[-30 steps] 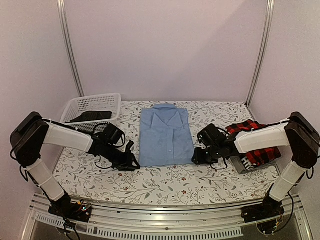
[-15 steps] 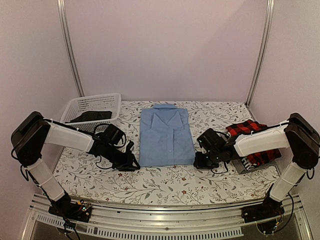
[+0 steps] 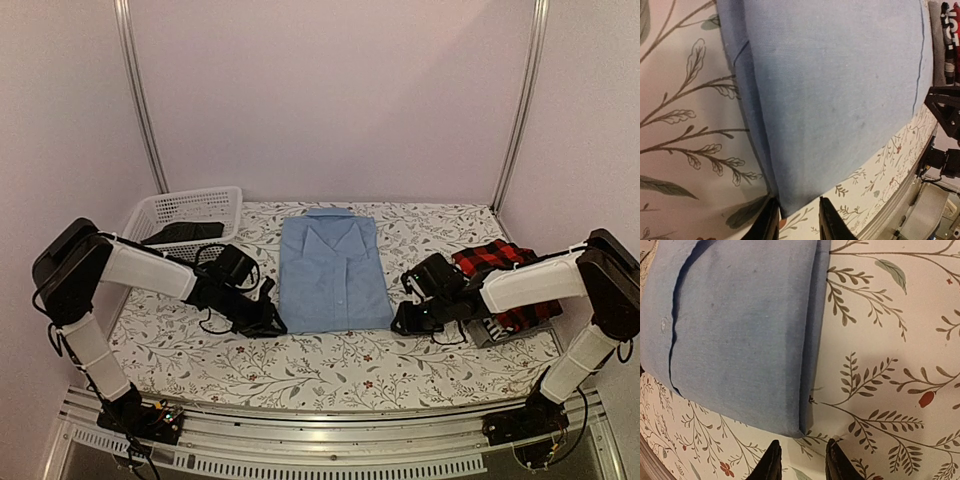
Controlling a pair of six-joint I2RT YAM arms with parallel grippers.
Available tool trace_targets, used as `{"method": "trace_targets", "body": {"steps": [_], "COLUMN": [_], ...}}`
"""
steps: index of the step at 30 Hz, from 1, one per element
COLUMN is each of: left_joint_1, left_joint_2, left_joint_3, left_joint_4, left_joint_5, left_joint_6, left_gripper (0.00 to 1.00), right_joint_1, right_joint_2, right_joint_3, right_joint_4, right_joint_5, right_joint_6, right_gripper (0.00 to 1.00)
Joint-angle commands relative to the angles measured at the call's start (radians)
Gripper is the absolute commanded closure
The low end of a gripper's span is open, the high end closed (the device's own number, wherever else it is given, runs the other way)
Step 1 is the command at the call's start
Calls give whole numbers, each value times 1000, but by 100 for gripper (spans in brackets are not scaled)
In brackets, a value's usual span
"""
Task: Fold and stack the long sleeve shirts
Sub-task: Pick up the 2/3-rectangle-folded shirt from the center of the board.
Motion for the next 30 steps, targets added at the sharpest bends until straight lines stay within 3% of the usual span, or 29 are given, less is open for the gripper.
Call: {"method": "trace_targets", "body": {"steps": [1, 17, 23, 30], "left_joint_1": [-14, -24, -23, -22], "left_joint_2": [34, 43, 9, -79], "left_joint_3": [27, 36, 22, -34], "left_joint_4": [14, -1, -23, -84], "left_joint_5": [-12, -30, -42, -68], "left_joint_6": [-1, -3, 1, 28], "left_gripper": [73, 88, 100, 100], "right_joint_1": [-4, -2, 25, 98], "right_joint_2": [21, 81, 81, 25], "right_joint_3": [-8, 12, 32, 4], "right_joint_4": [71, 88, 57, 15], "right_joint_5": [-74, -56, -41, -25], "right_joint_6": [-61, -71, -74, -35], "right_gripper": [71, 80, 100, 100]}}
